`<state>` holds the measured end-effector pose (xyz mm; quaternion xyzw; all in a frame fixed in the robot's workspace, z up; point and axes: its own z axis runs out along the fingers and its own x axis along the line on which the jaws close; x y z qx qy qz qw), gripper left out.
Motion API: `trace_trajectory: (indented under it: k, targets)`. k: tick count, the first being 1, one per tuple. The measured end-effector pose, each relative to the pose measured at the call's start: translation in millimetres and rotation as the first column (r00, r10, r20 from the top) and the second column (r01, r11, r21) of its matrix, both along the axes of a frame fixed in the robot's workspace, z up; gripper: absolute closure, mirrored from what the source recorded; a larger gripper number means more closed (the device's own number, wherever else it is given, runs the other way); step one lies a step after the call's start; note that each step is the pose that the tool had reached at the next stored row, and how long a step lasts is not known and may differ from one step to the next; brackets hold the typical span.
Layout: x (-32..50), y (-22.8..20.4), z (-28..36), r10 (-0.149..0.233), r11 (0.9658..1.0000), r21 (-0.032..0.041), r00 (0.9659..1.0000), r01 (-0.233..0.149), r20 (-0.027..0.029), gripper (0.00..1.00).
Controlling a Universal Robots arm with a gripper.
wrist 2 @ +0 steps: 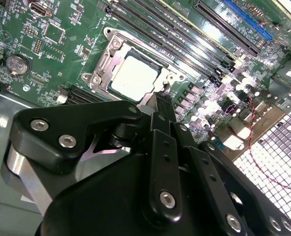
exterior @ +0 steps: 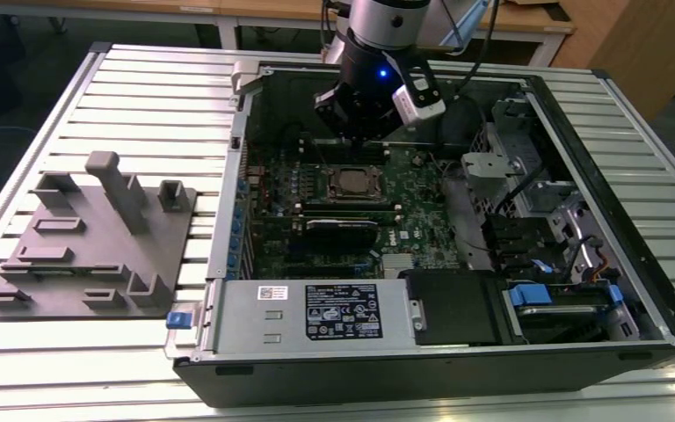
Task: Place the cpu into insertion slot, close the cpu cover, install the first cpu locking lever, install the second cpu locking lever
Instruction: 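Install the first cpu locking lever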
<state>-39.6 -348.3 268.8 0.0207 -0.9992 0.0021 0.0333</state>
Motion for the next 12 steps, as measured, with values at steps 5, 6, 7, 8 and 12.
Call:
trace_trajectory:
  k: [5, 6, 7, 8, 12]
  targets:
    - [-0.2, 0.0, 0.0, 0.0, 1.0, 0.0001, 0.9996, 0.0, 0.0289, 0.89]
    - [-0.2, 0.0, -0.1, 0.0, 1.0, 0.0002, 0.9995, 0.0, 0.0314, 0.89]
    - [-0.1, 0.0, -0.1, 0.0, 1.0, 0.0003, 0.9995, 0.0, 0.0323, 0.89]
    - [-0.1, 0.0, -0.1, 0.0, 1.0, 0.0002, 0.9995, 0.0, 0.0331, 0.89]
    - [-0.2, -0.1, 0.2, 0.0, 1.0, 0.0032, 0.9993, 0.0, 0.0367, 0.89]
